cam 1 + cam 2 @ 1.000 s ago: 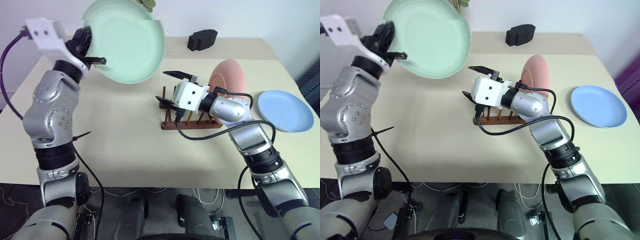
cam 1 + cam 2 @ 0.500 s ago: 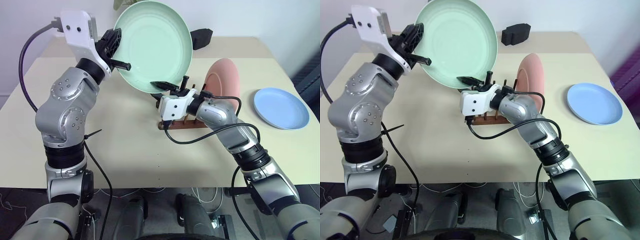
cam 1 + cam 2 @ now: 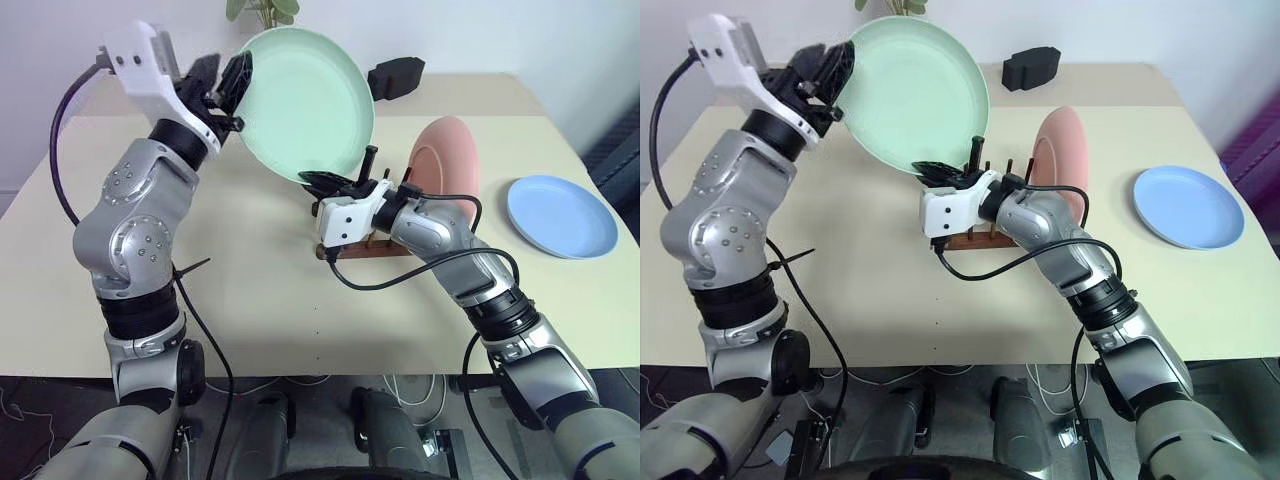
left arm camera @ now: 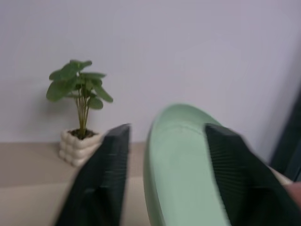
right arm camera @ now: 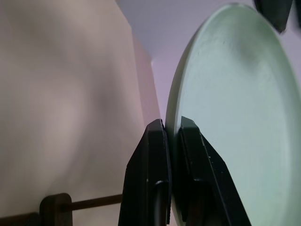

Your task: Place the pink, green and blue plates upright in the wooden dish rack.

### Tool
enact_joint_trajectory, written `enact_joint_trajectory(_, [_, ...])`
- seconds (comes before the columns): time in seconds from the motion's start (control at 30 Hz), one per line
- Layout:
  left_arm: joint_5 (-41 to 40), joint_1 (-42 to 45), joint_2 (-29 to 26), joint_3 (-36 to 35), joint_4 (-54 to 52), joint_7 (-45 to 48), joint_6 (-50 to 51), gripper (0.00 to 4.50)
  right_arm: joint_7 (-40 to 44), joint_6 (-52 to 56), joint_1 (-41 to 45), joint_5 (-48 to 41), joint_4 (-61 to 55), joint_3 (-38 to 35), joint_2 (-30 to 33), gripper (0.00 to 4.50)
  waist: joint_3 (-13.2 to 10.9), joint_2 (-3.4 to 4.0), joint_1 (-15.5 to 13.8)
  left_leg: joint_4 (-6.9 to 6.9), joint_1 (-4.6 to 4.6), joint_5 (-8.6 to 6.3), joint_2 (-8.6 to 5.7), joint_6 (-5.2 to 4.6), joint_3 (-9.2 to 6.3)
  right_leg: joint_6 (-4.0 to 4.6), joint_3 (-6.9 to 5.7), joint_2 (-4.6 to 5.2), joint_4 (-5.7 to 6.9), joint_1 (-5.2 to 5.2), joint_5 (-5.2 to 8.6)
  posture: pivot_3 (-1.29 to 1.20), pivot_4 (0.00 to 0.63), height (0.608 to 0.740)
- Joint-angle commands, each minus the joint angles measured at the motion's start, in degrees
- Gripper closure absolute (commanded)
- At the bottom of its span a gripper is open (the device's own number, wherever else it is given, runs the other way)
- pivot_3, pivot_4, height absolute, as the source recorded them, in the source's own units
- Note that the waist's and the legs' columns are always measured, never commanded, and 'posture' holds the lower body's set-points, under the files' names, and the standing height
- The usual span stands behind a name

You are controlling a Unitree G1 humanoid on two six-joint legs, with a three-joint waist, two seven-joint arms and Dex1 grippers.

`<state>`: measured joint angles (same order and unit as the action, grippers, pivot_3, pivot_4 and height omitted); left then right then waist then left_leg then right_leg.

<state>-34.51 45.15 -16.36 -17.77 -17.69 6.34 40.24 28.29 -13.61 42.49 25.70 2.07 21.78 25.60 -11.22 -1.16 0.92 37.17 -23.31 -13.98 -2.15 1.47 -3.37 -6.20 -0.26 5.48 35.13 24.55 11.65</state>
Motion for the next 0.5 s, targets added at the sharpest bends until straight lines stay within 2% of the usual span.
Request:
enact_joint_trajectory(0.03, [-0.54, 1.17, -2.18, -3.29, -1.05, 0.21, -3.42, 0.05, -0.91, -1.01, 0.98, -1.09, -1.27, -2.14, -0.72, 4.5, 0.0, 0.0, -0.01, 0.0, 0.0, 0.0, 0.0, 0.0, 0.0, 0.0, 0.0, 0.0, 0.0, 0.0, 0.0, 0.0, 0.15, 0.736])
enact_joint_trajectory(0.13, [1.24, 1.0, -4.99, -6.03, 1.21, -0.7, -5.73, 0.05, -0.54, -0.86, 1.05, -3.36, -1.83, -3.36, -1.22, 4.5, 0.0, 0.0, -0.01, 0.0, 0.0, 0.0, 0.0, 0.01, 0.01, 0.0, 0.0, 0.0, 0.0, 0.0, 0.0, 0.0, 0.15, 0.736])
enact_joint_trajectory(0.27, [0.88, -1.18, -8.87, -9.68, 3.86, 0.55, -8.09, 0.05, 1.7, 1.79, 1.61, -12.15, -4.29, -7.71, -2.52, 4.5, 0.0, 0.0, -0.02, 0.0, 0.0, 0.0, 0.0, 0.01, 0.0, 0.0, 0.0, -0.01, 0.01, 0.0, 0.0, 0.0, 0.15, 0.736])
enact_joint_trajectory(0.37, [1.29, -5.84, -11.55, -8.8, 3.61, 4.08, -8.27, 0.05, 5.95, 6.48, 0.86, -21.81, -9.43, -11.7, -2.45, 4.5, 0.0, 0.0, -0.19, 0.0, 0.0, 0.0, 0.0, 0.0, 0.0, 0.0, 0.01, 0.0, 0.0, 0.0, 0.0, 0.0, 0.15, 0.736])
enact_joint_trajectory(0.5, [1.29, -11.88, -11.71, -6.4, 2.17, 7.69, -9.5, 0.05, 9.84, 17.71, -1.21, -34.74, -17.79, -17.36, -1.21, 4.5, 0.0, 0.02, -0.33, 0.01, -0.01, 0.0, 0.01, 0.0, -0.04, 0.0, 0.0, 0.02, 0.01, -0.03, 0.0, 0.0, 0.15, 0.736])
